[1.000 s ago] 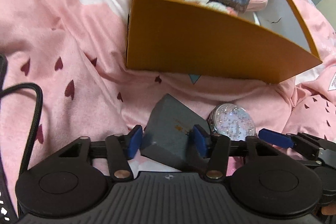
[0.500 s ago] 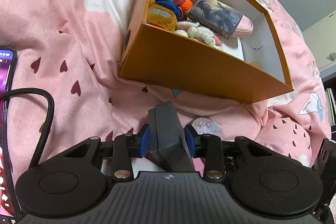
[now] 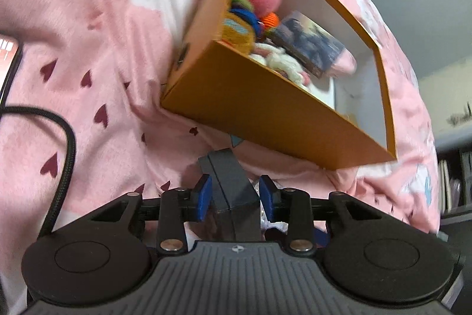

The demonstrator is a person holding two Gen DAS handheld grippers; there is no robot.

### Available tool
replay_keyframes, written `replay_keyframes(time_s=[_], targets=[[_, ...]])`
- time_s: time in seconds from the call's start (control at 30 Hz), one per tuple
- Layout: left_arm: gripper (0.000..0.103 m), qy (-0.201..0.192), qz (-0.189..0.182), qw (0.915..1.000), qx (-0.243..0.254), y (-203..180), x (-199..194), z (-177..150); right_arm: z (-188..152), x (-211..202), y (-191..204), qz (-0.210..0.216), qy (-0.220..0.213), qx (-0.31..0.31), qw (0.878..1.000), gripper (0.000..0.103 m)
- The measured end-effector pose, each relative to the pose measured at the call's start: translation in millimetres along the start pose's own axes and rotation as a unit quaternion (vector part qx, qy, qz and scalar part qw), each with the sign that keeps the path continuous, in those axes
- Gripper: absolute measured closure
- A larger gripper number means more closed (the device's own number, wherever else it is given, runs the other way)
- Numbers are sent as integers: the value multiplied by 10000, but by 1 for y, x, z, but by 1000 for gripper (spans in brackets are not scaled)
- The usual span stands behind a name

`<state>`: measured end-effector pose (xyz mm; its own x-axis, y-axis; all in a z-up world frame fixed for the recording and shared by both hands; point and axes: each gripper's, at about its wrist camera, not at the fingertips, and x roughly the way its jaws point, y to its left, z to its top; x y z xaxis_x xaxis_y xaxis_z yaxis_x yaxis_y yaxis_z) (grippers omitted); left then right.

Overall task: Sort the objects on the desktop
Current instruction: 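Close the right tool on the round glittery compact's rim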

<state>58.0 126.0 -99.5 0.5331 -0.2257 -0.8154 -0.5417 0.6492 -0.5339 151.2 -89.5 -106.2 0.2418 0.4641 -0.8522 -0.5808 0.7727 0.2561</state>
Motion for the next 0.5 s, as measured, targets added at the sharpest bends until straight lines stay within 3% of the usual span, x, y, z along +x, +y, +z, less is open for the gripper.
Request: replay_keyframes(time_s=[0.13,0.33,0.5], targets=[[60,-38,272,9996,98,-7,4,-4,-2,-2,-1,-2,-9,-7,10000,39],[61,232,506,9983,183,-8,18,-13,-3,-4,-2,-3,-20,-13,10000,39],[61,262,419,9987,108,-8,21,-16,-6,-5,-5,0,-14,-4,10000,39]])
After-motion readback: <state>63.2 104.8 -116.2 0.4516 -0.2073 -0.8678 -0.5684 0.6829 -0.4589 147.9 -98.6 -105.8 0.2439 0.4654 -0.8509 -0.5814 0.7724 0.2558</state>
